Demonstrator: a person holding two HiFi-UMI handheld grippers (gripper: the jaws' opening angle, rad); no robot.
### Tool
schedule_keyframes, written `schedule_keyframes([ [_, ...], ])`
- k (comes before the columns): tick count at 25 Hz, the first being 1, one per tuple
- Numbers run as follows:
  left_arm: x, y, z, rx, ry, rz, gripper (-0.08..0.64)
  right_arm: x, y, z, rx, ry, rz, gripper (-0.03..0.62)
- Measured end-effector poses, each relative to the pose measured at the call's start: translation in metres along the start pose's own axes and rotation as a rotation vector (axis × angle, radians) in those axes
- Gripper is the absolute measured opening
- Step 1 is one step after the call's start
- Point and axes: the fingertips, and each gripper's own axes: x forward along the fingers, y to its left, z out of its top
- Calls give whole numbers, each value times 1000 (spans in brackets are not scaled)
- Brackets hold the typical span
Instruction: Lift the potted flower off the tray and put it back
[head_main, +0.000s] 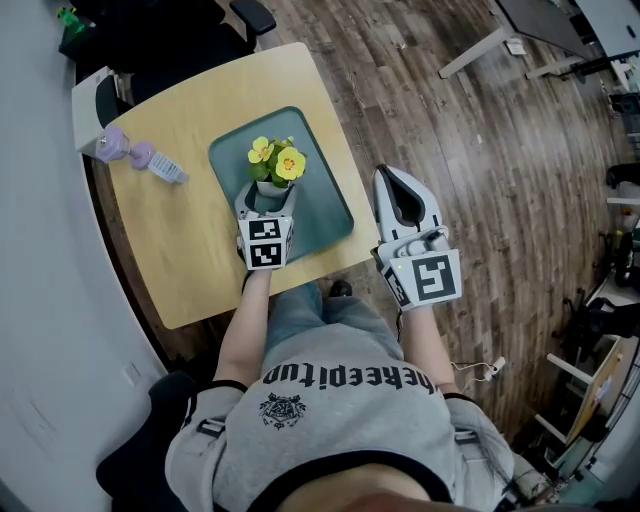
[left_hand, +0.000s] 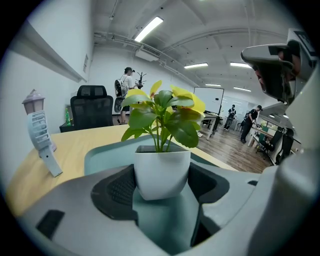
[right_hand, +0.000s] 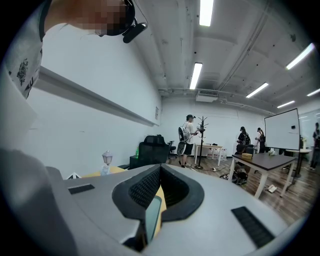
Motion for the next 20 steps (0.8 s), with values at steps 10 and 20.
schedule_keyframes([
  [10,0,-1,-7,24,15,12,330,4,3,0,-1,-1,14,3],
  [20,5,-4,-23,61,16,-6,330,3,11,3,-7,-7,26,3],
])
